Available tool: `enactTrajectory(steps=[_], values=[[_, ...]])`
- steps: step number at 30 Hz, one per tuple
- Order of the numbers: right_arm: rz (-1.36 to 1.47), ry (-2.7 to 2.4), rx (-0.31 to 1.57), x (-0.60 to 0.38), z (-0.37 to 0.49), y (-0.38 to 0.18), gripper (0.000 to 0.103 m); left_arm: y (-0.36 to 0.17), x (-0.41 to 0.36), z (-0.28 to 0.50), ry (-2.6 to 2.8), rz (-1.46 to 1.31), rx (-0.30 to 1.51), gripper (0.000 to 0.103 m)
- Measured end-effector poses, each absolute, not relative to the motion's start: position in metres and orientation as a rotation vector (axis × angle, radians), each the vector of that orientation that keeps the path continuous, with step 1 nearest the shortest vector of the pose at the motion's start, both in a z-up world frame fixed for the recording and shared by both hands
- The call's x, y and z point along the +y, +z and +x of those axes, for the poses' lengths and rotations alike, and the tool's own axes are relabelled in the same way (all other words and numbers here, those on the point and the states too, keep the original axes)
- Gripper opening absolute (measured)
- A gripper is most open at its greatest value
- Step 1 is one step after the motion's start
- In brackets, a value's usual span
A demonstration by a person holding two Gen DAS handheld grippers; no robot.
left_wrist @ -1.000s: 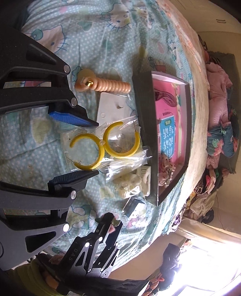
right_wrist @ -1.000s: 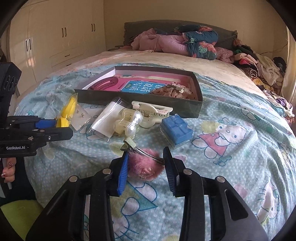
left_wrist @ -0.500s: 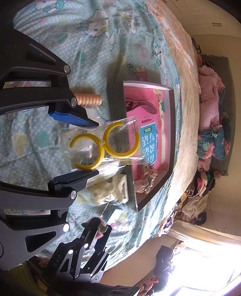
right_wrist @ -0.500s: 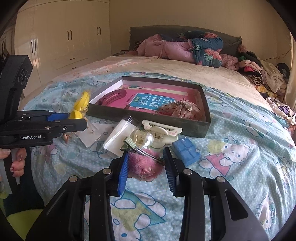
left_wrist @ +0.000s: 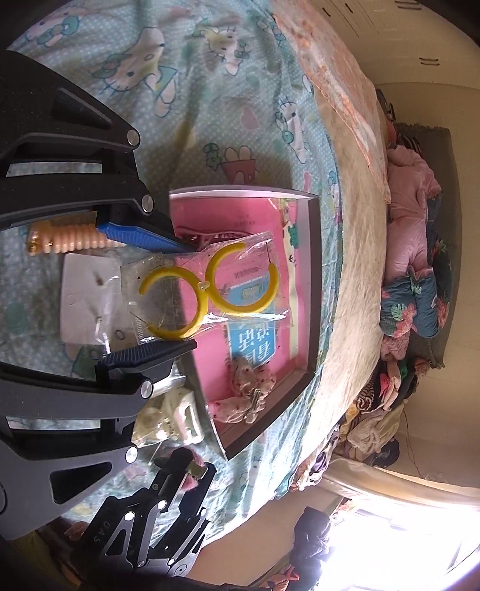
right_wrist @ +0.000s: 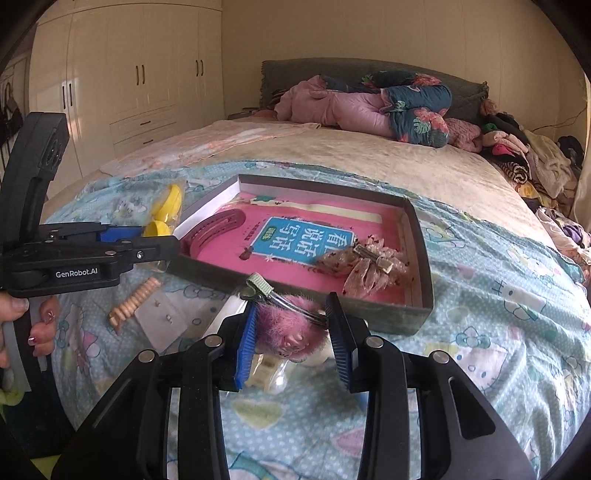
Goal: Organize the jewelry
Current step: 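Lower the ring bag into the box with the left tool while the right releases the pom-pom clip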
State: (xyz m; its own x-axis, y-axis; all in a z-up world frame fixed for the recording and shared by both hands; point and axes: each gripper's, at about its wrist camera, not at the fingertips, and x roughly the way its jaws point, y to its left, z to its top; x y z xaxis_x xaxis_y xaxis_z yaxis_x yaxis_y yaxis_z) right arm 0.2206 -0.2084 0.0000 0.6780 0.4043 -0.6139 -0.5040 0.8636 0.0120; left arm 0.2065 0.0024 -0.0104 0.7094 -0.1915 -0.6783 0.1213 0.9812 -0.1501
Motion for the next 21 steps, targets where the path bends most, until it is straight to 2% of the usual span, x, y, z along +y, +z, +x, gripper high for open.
enactTrajectory(steps=[21], values=[[-0.114,0.379,0.667,-0.239,0.298,-0.005,0.034,-0.019,-0.026,0.274,-0.193,-0.05,0.795,0.036]])
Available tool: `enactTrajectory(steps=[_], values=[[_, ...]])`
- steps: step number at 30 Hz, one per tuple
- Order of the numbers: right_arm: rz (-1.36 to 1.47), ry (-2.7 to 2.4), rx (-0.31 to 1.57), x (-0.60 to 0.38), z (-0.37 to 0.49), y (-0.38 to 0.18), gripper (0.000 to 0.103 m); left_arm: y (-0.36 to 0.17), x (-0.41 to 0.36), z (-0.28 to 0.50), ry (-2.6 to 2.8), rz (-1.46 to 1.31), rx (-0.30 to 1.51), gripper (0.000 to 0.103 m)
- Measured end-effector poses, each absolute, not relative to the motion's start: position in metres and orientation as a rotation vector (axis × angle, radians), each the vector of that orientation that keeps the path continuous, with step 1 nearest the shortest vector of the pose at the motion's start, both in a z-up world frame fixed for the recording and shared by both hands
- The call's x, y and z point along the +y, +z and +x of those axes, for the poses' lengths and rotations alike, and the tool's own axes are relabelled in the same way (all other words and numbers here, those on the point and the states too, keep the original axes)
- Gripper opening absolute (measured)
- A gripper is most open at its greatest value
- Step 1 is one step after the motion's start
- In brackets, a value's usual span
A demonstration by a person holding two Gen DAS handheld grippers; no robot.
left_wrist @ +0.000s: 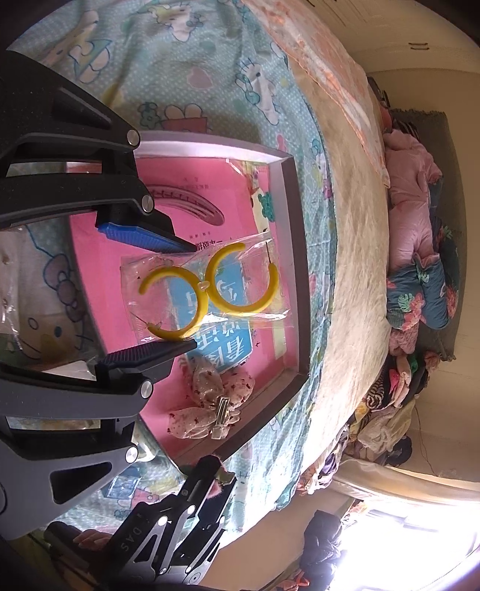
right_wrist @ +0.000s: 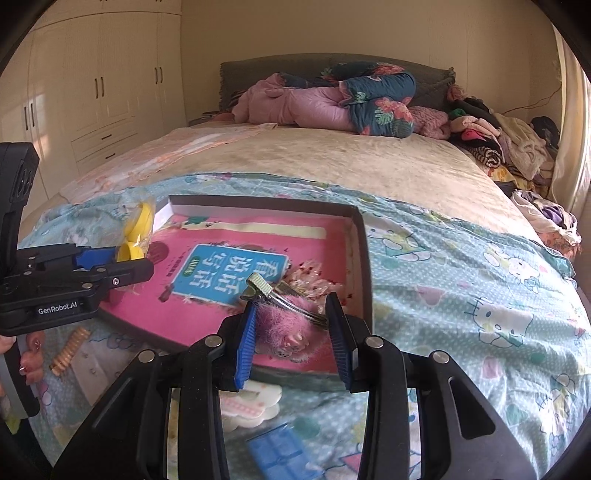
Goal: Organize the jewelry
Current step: 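Lower the ring bag into the box with the left tool while the right releases the pom-pom clip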
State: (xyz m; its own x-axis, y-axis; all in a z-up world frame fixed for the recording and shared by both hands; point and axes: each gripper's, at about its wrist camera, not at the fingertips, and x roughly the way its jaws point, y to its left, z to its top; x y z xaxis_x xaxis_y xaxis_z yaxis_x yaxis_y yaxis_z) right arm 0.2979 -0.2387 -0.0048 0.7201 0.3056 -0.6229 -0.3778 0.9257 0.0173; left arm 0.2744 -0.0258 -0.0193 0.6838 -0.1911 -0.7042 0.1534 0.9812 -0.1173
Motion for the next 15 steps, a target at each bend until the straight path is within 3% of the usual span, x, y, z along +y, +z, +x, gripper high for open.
enactTrajectory(steps=[15], values=[[-0.108,0.341,0.722,-0.241,0.34,-0.026,0.034,-0.039,-0.039,0.295,-0.202,-0.037,0.85,0.037]])
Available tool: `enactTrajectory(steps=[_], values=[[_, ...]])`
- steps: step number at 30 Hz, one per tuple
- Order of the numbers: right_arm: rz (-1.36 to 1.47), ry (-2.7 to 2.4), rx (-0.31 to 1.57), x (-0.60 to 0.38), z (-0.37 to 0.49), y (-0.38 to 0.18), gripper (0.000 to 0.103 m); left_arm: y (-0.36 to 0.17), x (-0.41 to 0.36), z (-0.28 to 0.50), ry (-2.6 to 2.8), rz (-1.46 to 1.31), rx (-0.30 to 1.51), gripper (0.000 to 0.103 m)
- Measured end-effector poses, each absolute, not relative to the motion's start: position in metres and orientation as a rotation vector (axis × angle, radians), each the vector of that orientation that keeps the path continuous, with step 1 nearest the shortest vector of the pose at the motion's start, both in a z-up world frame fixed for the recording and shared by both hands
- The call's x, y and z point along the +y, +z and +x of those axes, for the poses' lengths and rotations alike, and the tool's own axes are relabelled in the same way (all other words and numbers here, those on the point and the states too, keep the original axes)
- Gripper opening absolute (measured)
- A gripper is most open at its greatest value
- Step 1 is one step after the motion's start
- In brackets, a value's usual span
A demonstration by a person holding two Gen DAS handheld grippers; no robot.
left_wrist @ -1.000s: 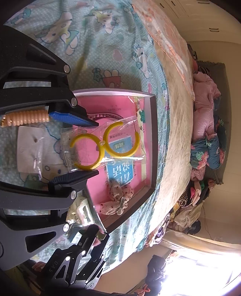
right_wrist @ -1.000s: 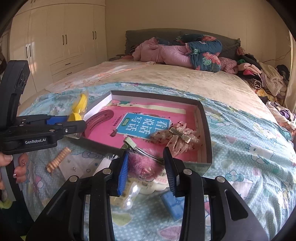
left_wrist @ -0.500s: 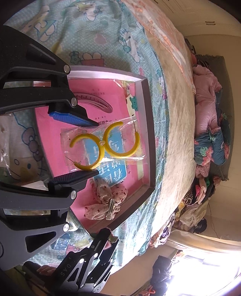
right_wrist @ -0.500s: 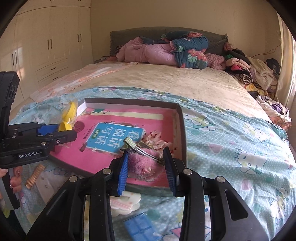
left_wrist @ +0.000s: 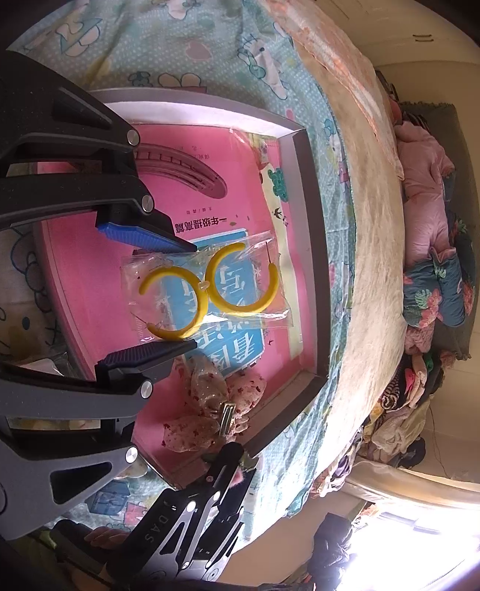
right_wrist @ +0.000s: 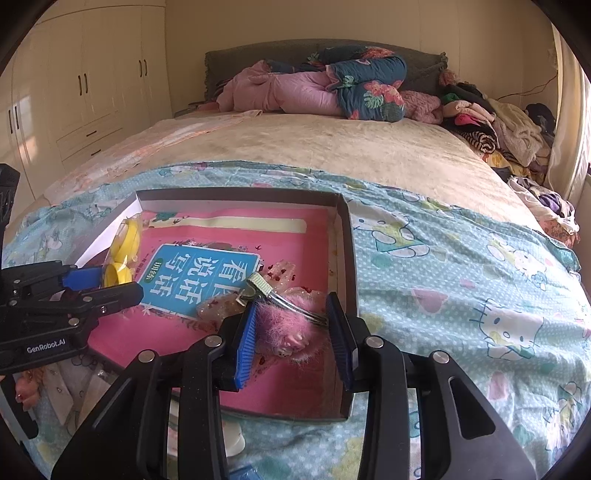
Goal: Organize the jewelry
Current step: 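Lower the ring bag into the box with the left tool while the right releases the pom-pom clip, then withdraw both tools from the box toward the remaining items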
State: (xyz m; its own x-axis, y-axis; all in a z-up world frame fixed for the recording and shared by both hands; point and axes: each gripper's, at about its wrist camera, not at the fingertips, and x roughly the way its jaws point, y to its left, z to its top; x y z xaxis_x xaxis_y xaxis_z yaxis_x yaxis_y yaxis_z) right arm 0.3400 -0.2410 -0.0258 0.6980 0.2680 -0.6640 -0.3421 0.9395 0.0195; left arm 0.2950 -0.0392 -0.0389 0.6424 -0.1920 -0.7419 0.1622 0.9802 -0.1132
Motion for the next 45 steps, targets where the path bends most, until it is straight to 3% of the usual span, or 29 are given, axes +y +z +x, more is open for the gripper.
enactTrajectory(steps=[9,19,22,26,39,41,45], values=[[-0.09,0.33,0.746,-0.243,0.344,-0.033,0.038,-0.048,-0.044,0.294,-0.211,-0.034,0.869,0.037],[-0.081,0.322,0.709,-0.251,0.323,-0.027,0.062,-0.05,-0.046,0.294,-0.21,-0.034,0.872,0.037],[-0.082,0.317,0.699,-0.254,0.314,-0.024,0.064,-0.05,-0.044,0.293,-0.204,-0.034,0.867,0.038],[-0.082,0.306,0.691,-0.258,0.305,-0.021,0.07,-0.047,-0.043,0.289,-0.201,-0.039,0.859,0.052],[-0.064,0.307,0.664,-0.268,0.272,-0.012,0.077,-0.023,-0.034,0.258,-0.188,-0.049,0.778,0.078],[-0.063,0.308,0.657,-0.268,0.266,-0.01,0.079,-0.02,-0.033,0.254,-0.184,-0.055,0.769,0.087],[-0.074,0.304,0.647,-0.269,0.254,-0.007,0.084,-0.014,-0.029,0.243,-0.168,-0.053,0.749,0.091]])
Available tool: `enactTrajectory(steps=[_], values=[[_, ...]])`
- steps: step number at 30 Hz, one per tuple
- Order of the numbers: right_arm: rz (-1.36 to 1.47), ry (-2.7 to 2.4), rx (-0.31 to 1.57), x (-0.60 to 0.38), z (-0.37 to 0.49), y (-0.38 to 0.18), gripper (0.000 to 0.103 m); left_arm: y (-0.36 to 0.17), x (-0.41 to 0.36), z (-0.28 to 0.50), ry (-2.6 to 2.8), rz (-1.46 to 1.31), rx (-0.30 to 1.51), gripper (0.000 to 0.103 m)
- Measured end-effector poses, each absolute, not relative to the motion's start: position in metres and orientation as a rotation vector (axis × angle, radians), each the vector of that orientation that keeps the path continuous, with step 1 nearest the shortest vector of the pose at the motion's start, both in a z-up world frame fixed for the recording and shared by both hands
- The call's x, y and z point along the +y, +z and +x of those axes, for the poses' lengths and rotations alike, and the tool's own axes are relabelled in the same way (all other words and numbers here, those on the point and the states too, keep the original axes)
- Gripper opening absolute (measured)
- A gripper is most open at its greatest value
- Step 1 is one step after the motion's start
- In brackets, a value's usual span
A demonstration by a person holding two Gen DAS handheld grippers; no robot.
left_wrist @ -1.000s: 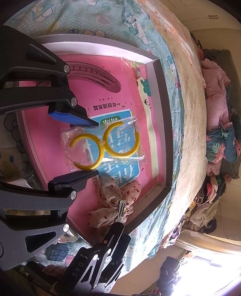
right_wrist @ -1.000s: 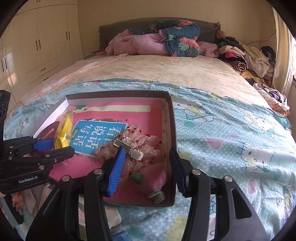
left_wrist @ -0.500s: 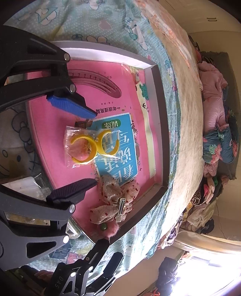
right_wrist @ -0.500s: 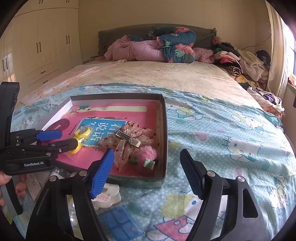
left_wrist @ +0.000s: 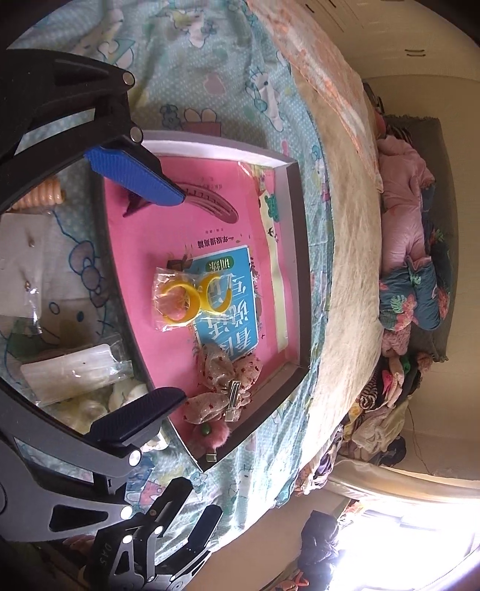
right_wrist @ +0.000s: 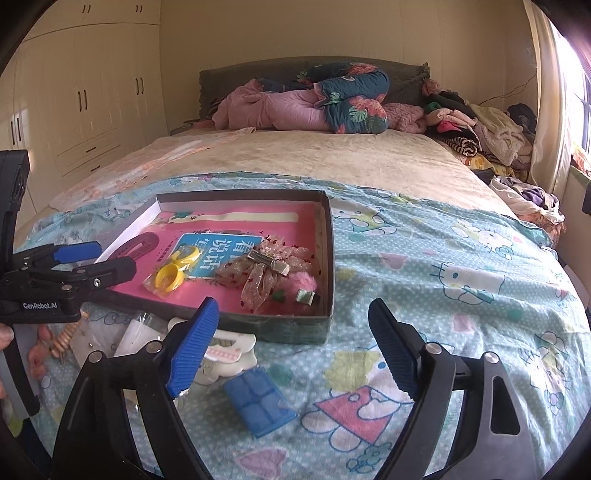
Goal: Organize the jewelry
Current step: 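Withdraw both tools from the box toward the remaining items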
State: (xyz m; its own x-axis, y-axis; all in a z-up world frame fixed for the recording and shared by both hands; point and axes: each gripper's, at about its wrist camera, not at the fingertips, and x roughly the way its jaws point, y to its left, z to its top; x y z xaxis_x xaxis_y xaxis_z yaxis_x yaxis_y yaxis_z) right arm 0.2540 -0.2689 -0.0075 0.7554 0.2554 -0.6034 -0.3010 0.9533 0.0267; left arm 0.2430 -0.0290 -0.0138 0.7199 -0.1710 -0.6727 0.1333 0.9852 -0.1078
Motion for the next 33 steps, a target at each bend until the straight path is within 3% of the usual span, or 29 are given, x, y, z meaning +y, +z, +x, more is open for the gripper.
enactTrajectory(steps=[33], values=[[-0.12,0.344,0.627,-0.26,0.178,-0.006,0.088,-0.007,-0.013,0.165,-0.169,-0.074,0.706,0.091]])
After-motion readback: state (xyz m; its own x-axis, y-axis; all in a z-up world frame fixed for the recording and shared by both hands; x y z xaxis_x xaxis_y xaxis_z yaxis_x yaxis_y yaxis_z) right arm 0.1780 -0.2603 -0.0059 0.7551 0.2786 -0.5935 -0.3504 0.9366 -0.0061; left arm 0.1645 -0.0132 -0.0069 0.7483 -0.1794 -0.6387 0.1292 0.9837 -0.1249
